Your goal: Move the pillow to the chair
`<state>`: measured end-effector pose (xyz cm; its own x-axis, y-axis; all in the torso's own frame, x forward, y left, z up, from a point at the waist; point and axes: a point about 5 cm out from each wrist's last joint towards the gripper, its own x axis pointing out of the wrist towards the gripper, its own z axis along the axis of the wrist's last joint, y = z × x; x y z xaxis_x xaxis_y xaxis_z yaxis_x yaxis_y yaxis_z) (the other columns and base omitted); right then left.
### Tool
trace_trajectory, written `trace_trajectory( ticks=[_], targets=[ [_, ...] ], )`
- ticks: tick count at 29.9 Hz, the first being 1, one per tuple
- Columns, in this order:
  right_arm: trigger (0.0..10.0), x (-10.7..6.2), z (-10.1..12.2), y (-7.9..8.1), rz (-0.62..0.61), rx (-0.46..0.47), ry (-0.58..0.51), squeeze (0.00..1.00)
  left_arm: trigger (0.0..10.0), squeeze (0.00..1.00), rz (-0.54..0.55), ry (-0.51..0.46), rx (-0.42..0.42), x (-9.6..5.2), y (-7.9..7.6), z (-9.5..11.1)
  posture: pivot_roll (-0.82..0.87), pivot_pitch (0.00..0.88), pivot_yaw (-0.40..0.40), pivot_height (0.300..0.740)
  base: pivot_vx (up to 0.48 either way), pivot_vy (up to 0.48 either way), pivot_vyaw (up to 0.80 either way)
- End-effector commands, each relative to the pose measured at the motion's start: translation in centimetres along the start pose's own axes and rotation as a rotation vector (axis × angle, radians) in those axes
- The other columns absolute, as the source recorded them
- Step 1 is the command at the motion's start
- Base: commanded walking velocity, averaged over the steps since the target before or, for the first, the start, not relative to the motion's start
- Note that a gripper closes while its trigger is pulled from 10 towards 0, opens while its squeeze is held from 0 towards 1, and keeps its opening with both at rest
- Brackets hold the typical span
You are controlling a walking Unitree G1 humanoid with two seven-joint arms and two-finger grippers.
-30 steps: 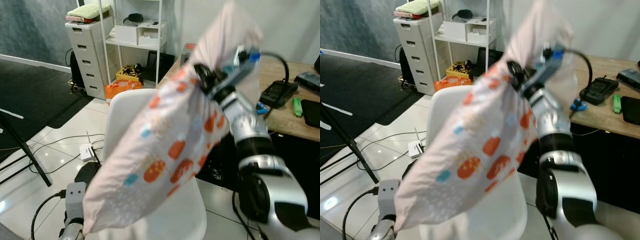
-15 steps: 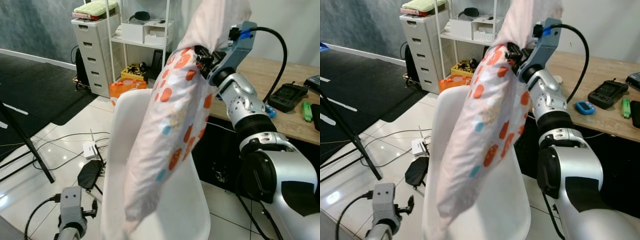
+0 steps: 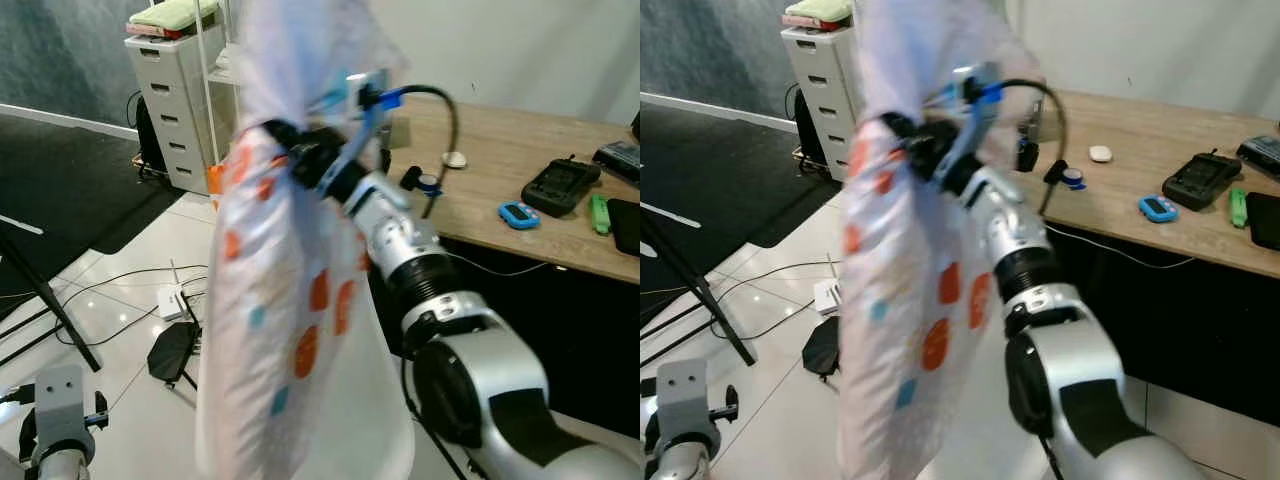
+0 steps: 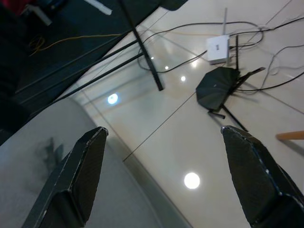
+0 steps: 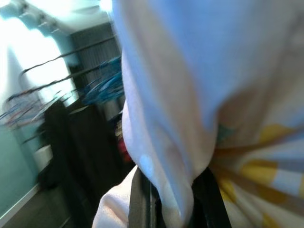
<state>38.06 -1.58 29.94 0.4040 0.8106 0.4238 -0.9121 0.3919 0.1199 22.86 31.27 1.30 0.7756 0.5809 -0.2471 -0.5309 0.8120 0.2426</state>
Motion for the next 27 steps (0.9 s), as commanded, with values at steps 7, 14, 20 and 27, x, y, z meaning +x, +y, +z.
trace_trajectory(
  ticks=[7, 14, 20, 27],
  targets=[
    [10.0, 0.1, 0.1, 1.3, 0.096, -0.030, -0.026, 0.00, 10.0, 0.00, -0.006, 0.030, 0.011, -0.6, -0.7, -0.9, -0.13, 0.113, 0.004, 0.740, 0.000, 0.000, 0.00],
    [10.0, -3.1, -3.8, -0.8, -0.114, -0.027, 0.212, 0.00, 10.0, 0.00, -0.014, 0.029, 0.006, -0.7, -1.0, -0.8, -0.13, 0.108, -0.007, 0.740, 0.000, 0.000, 0.00],
    [10.0, -6.3, -8.4, -0.5, -0.189, 0.005, 0.481, 0.00, 10.0, 0.00, -0.030, 0.038, 0.003, -1.1, -1.5, -1.2, -0.14, 0.111, -0.009, 0.740, 0.000, 0.000, 0.00],
    [10.0, -7.9, -10.2, -0.6, -0.263, 0.037, 0.611, 0.00, 10.0, 0.00, -0.045, 0.045, -0.002, -1.3, -2.0, -1.5, -0.15, 0.107, -0.013, 0.725, 0.000, 0.000, 0.00]
  ],
)
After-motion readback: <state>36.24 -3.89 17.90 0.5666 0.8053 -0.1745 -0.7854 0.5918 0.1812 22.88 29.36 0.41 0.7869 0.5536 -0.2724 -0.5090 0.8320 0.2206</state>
